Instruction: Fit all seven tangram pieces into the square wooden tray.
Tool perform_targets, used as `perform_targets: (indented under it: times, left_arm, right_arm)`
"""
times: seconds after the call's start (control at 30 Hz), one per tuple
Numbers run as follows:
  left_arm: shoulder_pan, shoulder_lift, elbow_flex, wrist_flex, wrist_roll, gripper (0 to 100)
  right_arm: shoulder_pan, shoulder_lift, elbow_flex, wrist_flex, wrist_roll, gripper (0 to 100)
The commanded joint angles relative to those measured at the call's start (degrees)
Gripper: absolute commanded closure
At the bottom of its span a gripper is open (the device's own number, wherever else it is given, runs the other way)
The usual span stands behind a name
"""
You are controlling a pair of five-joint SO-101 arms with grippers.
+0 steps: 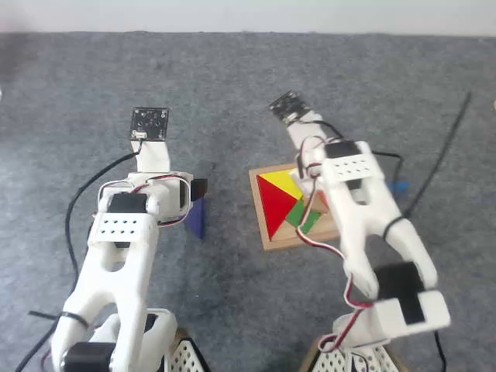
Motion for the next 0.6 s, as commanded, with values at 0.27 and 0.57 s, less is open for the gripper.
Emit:
perform_targets:
  times: [0.27,0.57]
  left_arm:
    - [0.35,-2.11,-0.13,-0.18,-0.44,71]
    - [0.35,-2.11,-0.22,0.53,-0.44,71]
  right_arm:
    - [9.01,-8.31,10.37,-0.22,7.21,72.8]
    - [5.58,-5.49,13.54,-5.85,5.1,72.8]
